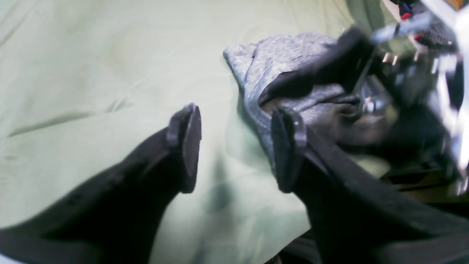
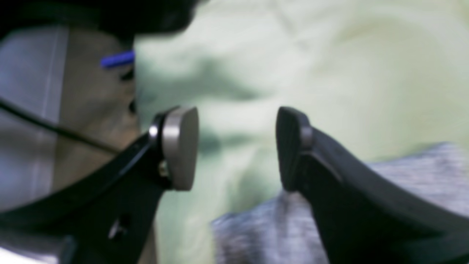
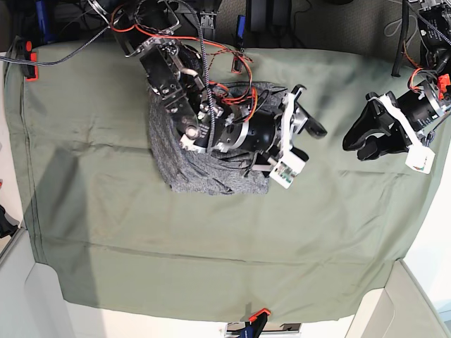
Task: Fold the T-shirt properly
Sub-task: 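Fold the held end over the stack toward the left gripper, then open both grippers and release the folded bundle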
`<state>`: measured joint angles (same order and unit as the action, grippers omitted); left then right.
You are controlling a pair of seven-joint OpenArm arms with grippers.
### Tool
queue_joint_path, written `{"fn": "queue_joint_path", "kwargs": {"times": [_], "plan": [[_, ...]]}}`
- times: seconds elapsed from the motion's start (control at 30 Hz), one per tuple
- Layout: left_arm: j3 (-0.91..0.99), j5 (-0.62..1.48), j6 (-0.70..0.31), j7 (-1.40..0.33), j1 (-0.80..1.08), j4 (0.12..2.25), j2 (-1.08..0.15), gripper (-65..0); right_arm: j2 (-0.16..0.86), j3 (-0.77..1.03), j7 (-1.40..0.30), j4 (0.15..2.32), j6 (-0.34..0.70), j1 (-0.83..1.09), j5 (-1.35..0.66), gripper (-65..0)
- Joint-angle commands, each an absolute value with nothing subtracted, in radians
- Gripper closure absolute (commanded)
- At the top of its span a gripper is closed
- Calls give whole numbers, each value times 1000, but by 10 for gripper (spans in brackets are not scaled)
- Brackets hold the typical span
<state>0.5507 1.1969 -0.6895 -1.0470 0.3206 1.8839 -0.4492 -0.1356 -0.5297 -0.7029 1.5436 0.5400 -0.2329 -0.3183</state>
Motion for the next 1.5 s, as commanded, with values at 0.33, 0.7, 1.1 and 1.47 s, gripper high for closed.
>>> {"fn": "queue_joint_path", "kwargs": {"times": [0.33, 0.7, 1.1, 1.47], "plan": [[286, 1112, -698, -1021, 329, 2077, -468, 0, -150, -25, -621, 1689, 528, -278, -286, 0], [-66, 830, -698, -987, 332, 2021, -468, 0, -89, 193, -617, 1586, 517, -280, -298, 0], [-104, 560, -698, -852, 267, 1799, -468, 0, -78, 145, -575, 1396, 520, -290, -295, 0], [-104, 369, -698, -759, 154, 1639, -468, 0, -77, 29, -576, 1394, 497, -307, -186, 0]]}}
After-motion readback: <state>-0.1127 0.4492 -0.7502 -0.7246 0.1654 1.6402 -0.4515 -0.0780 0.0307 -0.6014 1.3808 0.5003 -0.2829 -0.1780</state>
